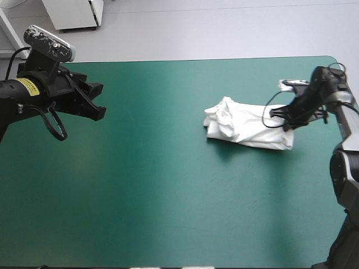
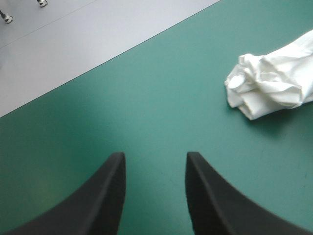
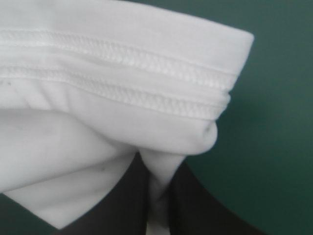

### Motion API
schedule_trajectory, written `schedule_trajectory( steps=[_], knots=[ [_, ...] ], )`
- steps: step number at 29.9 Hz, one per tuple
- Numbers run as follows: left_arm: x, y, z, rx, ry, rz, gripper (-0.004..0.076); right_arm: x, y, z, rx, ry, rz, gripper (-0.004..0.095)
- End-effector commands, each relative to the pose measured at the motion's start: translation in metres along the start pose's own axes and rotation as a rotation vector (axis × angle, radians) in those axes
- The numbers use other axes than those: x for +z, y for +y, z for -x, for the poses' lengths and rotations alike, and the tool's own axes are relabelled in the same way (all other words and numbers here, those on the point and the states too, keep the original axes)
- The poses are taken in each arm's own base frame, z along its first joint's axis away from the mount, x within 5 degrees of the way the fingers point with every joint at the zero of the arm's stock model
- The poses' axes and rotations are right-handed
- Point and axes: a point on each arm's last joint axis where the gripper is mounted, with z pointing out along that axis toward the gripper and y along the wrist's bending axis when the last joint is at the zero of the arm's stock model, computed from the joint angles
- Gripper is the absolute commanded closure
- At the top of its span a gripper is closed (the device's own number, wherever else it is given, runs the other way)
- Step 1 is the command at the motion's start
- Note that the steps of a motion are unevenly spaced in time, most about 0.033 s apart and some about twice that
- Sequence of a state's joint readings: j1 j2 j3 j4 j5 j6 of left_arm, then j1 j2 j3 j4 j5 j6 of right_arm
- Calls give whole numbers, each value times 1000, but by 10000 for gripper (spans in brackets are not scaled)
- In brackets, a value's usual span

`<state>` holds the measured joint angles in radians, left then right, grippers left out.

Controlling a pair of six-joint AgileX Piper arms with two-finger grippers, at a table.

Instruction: Fold the cloth

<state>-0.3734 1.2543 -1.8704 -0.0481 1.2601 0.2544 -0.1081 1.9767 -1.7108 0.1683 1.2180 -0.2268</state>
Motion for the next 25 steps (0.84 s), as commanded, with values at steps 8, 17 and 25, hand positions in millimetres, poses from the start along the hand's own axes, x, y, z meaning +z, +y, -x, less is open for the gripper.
schedule_trajectory(
  steps=[8,17,25],
  knots=[
    [-16,-3,0,-8,-23,-18,425,-58,-109,-84,290,-112,-131,915],
    [-17,-4,0,-9,-26,-21,425,-56,-120,-93,351,-127,-108,920],
    [-25,-4,-1,-5,-43,-17,425,-60,-113,-91,339,-149,-47,893]
  ],
)
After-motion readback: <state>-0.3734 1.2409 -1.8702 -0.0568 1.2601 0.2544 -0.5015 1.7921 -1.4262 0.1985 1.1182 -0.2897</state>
